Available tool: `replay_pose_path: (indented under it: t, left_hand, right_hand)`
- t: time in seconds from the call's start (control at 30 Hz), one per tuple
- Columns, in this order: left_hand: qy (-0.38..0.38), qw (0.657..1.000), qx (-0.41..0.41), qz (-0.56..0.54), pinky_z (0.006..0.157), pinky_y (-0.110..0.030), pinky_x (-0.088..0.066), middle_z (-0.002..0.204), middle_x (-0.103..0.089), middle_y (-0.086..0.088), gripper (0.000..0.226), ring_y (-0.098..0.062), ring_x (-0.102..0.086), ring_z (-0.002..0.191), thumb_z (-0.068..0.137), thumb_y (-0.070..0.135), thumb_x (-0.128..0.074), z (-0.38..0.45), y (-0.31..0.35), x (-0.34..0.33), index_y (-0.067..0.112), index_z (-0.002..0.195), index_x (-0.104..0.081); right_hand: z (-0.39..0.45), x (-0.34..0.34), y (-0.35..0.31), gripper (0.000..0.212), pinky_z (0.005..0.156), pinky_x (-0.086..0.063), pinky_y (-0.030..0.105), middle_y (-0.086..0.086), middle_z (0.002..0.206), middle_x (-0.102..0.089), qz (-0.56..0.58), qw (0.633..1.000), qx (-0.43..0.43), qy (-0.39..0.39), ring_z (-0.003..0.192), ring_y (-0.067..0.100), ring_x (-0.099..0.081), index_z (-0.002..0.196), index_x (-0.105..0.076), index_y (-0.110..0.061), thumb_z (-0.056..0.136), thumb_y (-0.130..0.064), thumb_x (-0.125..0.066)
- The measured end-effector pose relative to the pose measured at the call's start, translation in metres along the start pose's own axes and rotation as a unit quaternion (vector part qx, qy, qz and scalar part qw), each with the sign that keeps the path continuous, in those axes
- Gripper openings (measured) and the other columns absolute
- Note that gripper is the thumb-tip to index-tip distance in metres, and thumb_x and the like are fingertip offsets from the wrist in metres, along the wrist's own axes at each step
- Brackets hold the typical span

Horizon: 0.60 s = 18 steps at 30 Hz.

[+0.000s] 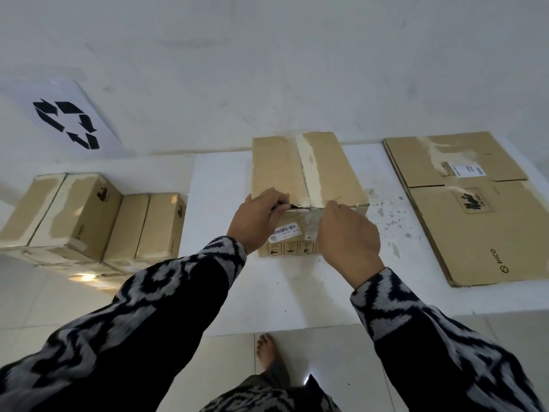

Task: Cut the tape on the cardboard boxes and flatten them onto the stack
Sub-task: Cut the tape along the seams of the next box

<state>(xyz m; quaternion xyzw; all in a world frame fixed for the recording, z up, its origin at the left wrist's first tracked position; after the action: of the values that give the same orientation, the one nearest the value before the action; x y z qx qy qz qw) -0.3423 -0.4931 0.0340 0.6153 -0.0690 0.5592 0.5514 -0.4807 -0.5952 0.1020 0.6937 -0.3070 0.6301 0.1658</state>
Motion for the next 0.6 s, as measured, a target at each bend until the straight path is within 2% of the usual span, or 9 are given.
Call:
replay_pose_path:
  t: [0.07,0.13,0.2,0.33,0.4,0.47,0.53,0.6]
  left_hand:
    - [0.003,1.000,0.008,-0.017,0.094,-0.041,-0.047,0.108,-0.071,0.010,0.013,-0.015,-0.067,0.092,0.101,0.030,-0.052,0.000,-0.002,-0.002,0.019,0.106,-0.059]
    - [0.010,0.999,0.017,-0.035,0.083,-0.039,-0.054,0.105,-0.073,0.008,0.015,-0.018,-0.069,0.089,0.101,0.030,-0.053,0.001,-0.003,-0.004,0.018,0.109,-0.059]
    - [0.011,0.999,0.020,-0.035,0.078,-0.039,-0.055,0.104,-0.074,0.007,0.016,-0.019,-0.070,0.088,0.101,0.029,-0.054,0.002,-0.002,-0.002,0.017,0.110,-0.060]
    - [-0.017,0.999,0.001,-0.027,0.079,-0.039,-0.054,0.106,-0.073,0.006,0.013,-0.018,-0.070,0.092,0.099,0.031,-0.056,-0.005,-0.005,-0.003,0.020,0.106,-0.057]
    - [-0.060,0.998,-0.008,-0.019,0.086,-0.042,-0.053,0.112,-0.070,0.004,0.011,-0.018,-0.065,0.106,0.098,0.031,-0.057,-0.014,-0.011,-0.008,0.024,0.106,-0.053]
    - [-0.124,0.992,0.009,0.024,0.106,-0.049,-0.043,0.136,-0.056,0.004,0.024,-0.021,-0.043,0.135,0.096,0.036,-0.059,-0.025,-0.024,-0.017,0.029,0.118,-0.053]
    - [-0.167,0.983,0.064,0.043,0.116,-0.048,-0.027,0.161,-0.022,0.008,0.048,-0.028,-0.014,0.150,0.093,0.046,-0.062,-0.033,-0.035,-0.020,0.037,0.136,-0.045]
    - [-0.175,0.980,0.085,0.037,0.115,-0.040,-0.029,0.164,-0.008,0.012,0.058,-0.024,-0.022,0.149,0.094,0.046,-0.061,-0.034,-0.040,-0.019,0.038,0.146,-0.037]
  right_hand:
    - [-0.003,-0.002,0.005,0.020,0.062,-0.035,0.031,0.006,0.111,-0.060,0.004,1.000,-0.009,0.003,0.094,0.026,-0.062,0.113,-0.050,-0.010,0.094,-0.008,-0.044]
    - [-0.005,-0.005,0.009,0.018,0.061,-0.034,0.030,0.006,0.111,-0.059,0.003,1.000,-0.009,0.001,0.093,0.025,-0.062,0.112,-0.049,-0.010,0.094,-0.008,-0.045]
    - [-0.004,-0.009,0.012,0.017,0.060,-0.032,0.029,0.004,0.109,-0.059,0.009,1.000,-0.012,-0.001,0.090,0.025,-0.061,0.111,-0.049,-0.011,0.095,-0.009,-0.044]
    - [-0.009,-0.018,0.029,0.016,0.051,-0.028,0.029,-0.002,0.088,-0.058,0.056,0.998,-0.030,0.010,0.070,0.019,-0.052,0.103,-0.053,-0.014,0.099,-0.022,-0.039]
    - [-0.020,-0.026,0.042,0.021,0.050,-0.031,0.029,-0.002,0.077,-0.058,0.108,0.993,-0.037,-0.009,0.063,0.016,-0.051,0.099,-0.053,-0.018,0.102,-0.029,-0.036]
    - [-0.032,-0.039,0.055,0.024,0.055,-0.037,0.030,0.002,0.079,-0.062,0.227,0.970,-0.058,-0.070,0.064,0.017,-0.052,0.098,-0.054,-0.021,0.102,-0.036,-0.036]
    - [-0.041,-0.056,0.064,0.025,0.059,-0.039,0.029,0.002,0.084,-0.060,0.376,0.911,-0.111,-0.131,0.066,0.015,-0.050,0.099,-0.055,-0.023,0.102,-0.042,-0.039]
    - [-0.047,-0.073,0.068,0.025,0.058,-0.040,0.029,-0.001,0.082,-0.055,0.443,0.873,-0.141,-0.148,0.063,0.014,-0.046,0.099,-0.058,-0.023,0.103,-0.040,-0.040]
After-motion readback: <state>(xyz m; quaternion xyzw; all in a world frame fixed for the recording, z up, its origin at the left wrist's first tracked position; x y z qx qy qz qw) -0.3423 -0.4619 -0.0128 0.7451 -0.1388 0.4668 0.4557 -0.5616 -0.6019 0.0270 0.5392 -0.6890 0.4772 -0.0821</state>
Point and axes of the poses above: each hand's wrist, its own z-axis towards the middle knuckle, its own x-axis out of the back of the hand, y = z × x, the point moved 3 cm from there along z, towards the middle knuckle
